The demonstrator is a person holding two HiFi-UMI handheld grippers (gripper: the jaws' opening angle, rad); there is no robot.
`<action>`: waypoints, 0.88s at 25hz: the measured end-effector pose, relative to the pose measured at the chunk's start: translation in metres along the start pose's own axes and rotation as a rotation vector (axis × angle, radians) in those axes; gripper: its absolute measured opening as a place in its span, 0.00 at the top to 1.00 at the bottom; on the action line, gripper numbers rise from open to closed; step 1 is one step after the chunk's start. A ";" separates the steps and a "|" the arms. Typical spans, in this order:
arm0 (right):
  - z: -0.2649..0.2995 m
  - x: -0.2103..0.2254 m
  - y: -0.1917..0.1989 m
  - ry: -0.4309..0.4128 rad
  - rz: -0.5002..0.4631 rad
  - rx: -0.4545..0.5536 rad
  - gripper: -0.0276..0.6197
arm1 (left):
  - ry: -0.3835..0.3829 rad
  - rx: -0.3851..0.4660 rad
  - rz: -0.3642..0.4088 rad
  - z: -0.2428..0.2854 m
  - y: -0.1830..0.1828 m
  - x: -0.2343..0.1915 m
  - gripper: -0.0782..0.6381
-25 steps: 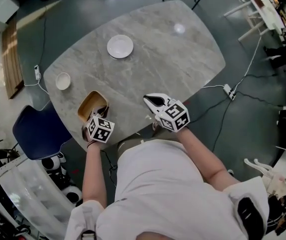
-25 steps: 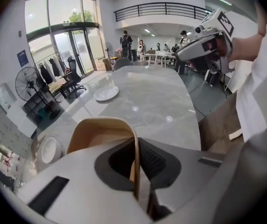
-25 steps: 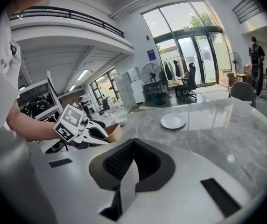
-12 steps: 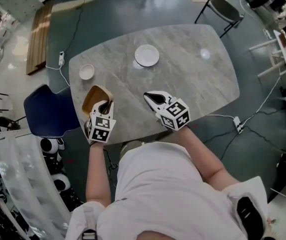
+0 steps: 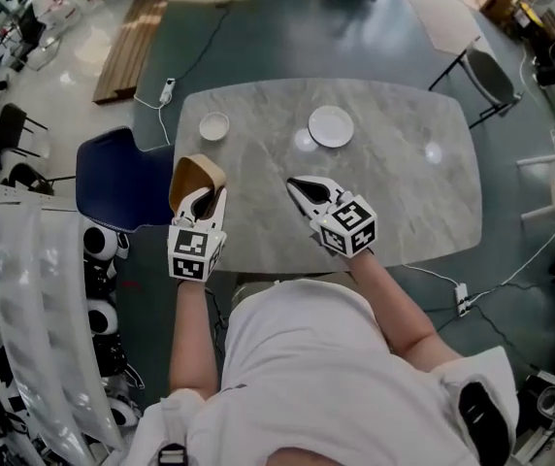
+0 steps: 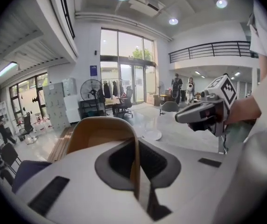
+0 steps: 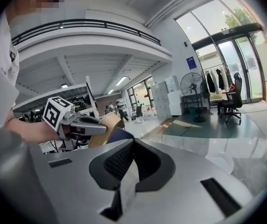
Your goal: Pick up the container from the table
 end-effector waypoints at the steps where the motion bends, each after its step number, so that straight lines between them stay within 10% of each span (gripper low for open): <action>1: 0.004 0.000 -0.004 -0.014 -0.010 0.005 0.94 | -0.015 0.023 -0.014 -0.006 -0.001 -0.002 0.87; 22: 0.032 -0.013 -0.043 -0.151 -0.163 0.088 0.94 | -0.165 0.275 -0.110 -0.074 -0.006 -0.014 0.88</action>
Point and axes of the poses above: the fingertips, and each gripper's own axes: z forward along the fingers, x to its right, y out of its underside, the point moved 10 cm from there along -z, backward along the fingers, and after that the axes turned 10 degrees about -z, right-handed, at the moved point
